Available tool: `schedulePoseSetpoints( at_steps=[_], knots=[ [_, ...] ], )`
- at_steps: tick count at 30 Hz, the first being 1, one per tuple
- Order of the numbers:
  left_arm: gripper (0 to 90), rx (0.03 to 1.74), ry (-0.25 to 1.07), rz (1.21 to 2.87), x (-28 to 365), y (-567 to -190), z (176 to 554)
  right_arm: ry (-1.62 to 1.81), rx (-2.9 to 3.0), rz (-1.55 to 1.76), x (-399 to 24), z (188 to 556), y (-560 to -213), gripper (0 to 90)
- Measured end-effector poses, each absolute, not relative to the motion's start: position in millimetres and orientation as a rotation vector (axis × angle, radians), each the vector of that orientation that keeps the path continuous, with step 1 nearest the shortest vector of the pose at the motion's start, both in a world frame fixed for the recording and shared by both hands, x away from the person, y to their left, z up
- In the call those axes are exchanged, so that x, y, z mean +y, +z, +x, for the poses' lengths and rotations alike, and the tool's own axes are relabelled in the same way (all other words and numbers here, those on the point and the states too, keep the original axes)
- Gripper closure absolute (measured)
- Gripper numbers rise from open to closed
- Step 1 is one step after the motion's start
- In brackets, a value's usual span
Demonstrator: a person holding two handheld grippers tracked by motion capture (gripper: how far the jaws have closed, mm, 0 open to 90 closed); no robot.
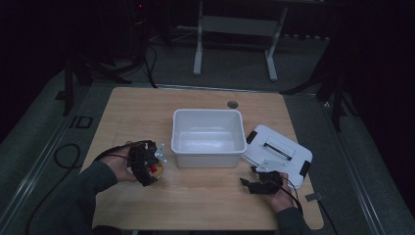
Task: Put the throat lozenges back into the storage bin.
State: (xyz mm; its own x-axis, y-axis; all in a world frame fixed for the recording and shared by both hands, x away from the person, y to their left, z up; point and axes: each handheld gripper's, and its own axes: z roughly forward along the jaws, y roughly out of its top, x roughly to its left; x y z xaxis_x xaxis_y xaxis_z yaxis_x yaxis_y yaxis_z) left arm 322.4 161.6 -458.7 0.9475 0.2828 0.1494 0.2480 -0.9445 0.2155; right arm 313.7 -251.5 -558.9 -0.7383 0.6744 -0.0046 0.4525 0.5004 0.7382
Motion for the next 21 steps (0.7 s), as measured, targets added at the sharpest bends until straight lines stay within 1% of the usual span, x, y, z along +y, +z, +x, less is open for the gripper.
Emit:
schedulePoseSetpoints(
  at_steps=[20, 21],
  knots=[
    [20.7, 0.378, 0.301, 2.913, 159.1, -433.5, 326.6, 1.081, 2.454, 0.949, -251.5, 313.7, -558.9, 32.1],
    [20.6, 0.366, 0.312, 2.920, 158.0, -425.9, 328.2, 1.081, 2.454, 0.947, -251.6, 313.9, -559.0, 32.1]
  ],
)
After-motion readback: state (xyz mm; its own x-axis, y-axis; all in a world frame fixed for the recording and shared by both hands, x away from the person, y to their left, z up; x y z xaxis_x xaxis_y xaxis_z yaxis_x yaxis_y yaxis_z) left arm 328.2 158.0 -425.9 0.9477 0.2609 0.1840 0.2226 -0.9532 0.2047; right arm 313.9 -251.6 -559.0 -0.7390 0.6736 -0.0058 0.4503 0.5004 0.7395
